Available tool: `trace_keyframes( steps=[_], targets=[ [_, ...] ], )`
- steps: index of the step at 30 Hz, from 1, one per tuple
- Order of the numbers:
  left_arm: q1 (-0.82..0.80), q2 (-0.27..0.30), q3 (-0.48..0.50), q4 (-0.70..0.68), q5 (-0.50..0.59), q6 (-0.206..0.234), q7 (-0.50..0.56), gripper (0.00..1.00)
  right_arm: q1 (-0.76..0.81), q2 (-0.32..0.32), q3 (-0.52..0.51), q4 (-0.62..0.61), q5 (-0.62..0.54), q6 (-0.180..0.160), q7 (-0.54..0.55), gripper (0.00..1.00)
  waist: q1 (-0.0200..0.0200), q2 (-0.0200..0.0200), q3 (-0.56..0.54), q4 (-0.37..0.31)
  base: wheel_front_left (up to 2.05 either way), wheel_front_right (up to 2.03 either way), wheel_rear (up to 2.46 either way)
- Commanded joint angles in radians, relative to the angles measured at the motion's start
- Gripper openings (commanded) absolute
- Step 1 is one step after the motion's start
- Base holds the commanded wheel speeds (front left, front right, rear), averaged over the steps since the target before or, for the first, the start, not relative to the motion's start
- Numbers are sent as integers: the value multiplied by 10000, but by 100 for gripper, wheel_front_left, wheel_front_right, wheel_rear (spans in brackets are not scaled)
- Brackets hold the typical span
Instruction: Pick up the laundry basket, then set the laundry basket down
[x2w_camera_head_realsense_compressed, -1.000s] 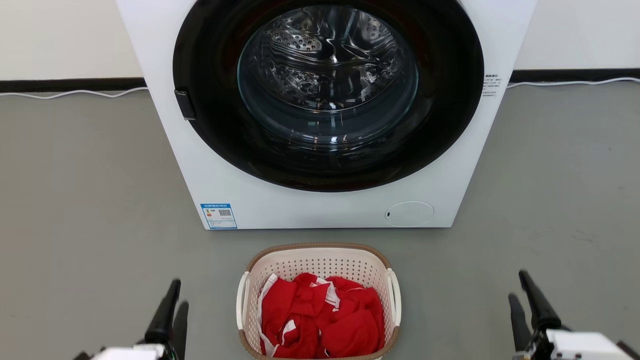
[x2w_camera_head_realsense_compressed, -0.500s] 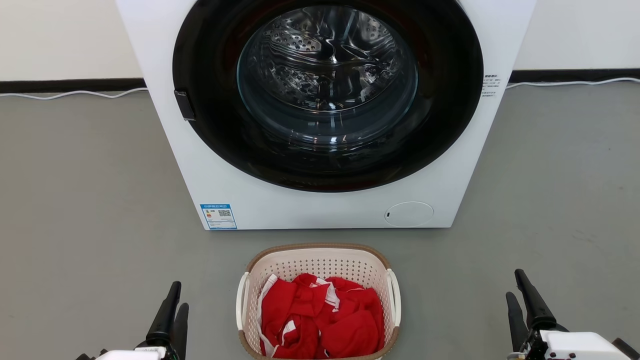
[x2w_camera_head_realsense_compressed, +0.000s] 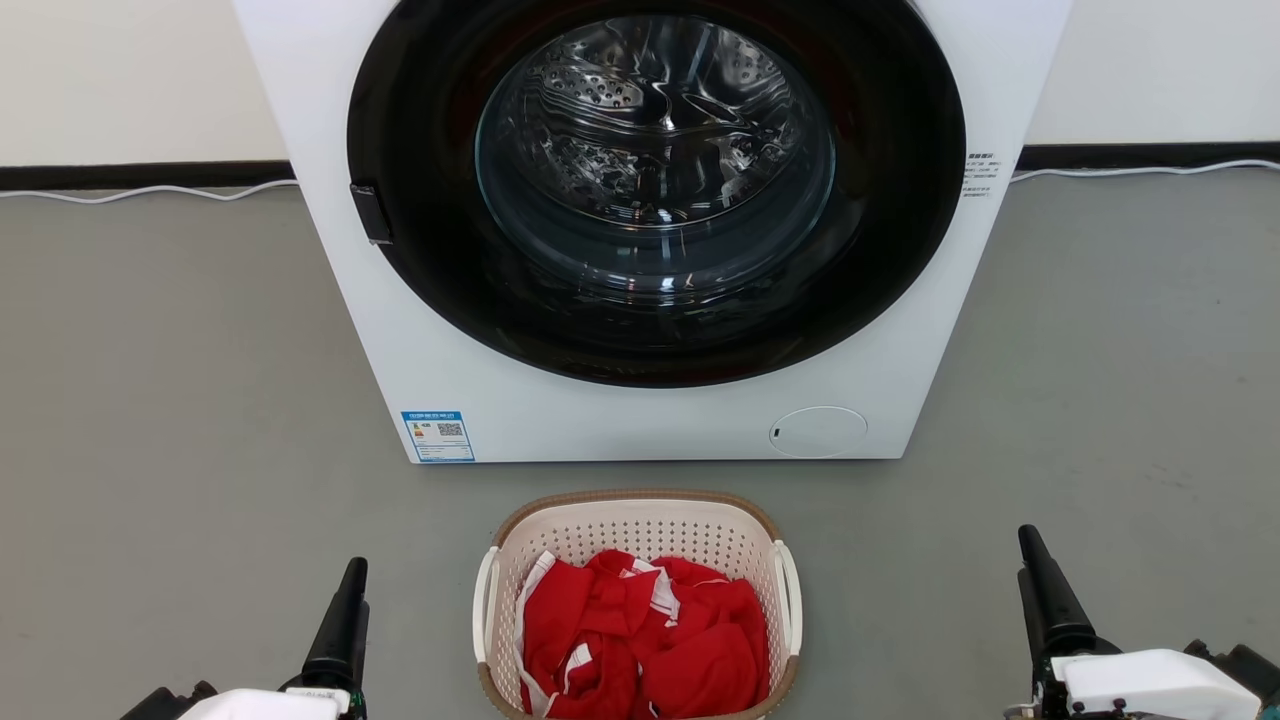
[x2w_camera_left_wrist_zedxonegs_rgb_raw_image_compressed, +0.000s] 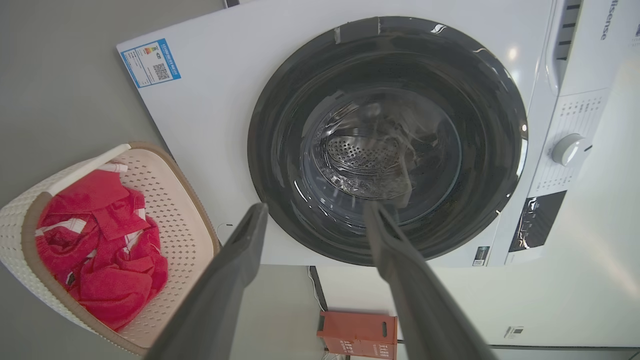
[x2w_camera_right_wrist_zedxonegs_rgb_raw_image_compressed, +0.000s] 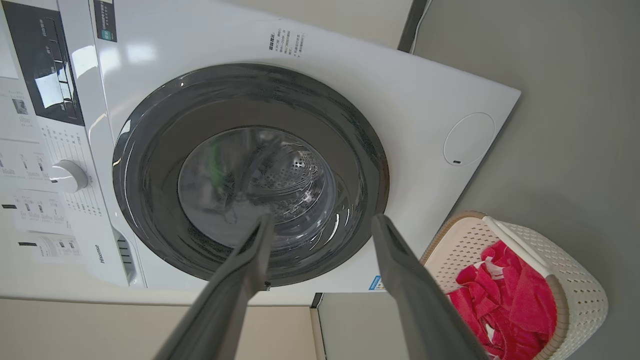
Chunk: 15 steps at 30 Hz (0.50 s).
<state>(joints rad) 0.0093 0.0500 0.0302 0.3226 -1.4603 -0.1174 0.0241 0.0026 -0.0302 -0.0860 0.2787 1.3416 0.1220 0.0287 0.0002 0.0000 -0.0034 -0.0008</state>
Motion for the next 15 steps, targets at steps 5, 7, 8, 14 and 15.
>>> trace_keyframes(
  steps=[5, 7, 8, 14, 15],
  targets=[
    [-578, 130, 75, -214, 1076, -43, -216, 100, -366, -96, 181, -428, -1403, 28, -286, 100, -1, 0, -12, -1, 0, 0, 0],
    [-613, 118, 98, -181, 1439, -33, -275, 100, -389, -99, 256, -469, -1950, 30, -345, 100, -1, 0, -15, -11, 0, 0, 0],
    [-629, 113, 107, -159, 1616, -26, -305, 100, -403, -100, 297, -489, -2224, 30, -374, 100, -1, 0, -16, -16, 0, 0, 0],
    [-704, 163, 104, -53, 2926, 110, -481, 100, -475, -107, 497, -561, -3474, 34, -549, 100, -1, 0, -21, -53, 0, 0, 0],
    [-714, 167, 105, -53, 3150, 139, -511, 100, -486, -108, 529, -559, -3677, 35, -578, 100, -2, 0, -20, -58, 0, 0, 0]
  ],
)
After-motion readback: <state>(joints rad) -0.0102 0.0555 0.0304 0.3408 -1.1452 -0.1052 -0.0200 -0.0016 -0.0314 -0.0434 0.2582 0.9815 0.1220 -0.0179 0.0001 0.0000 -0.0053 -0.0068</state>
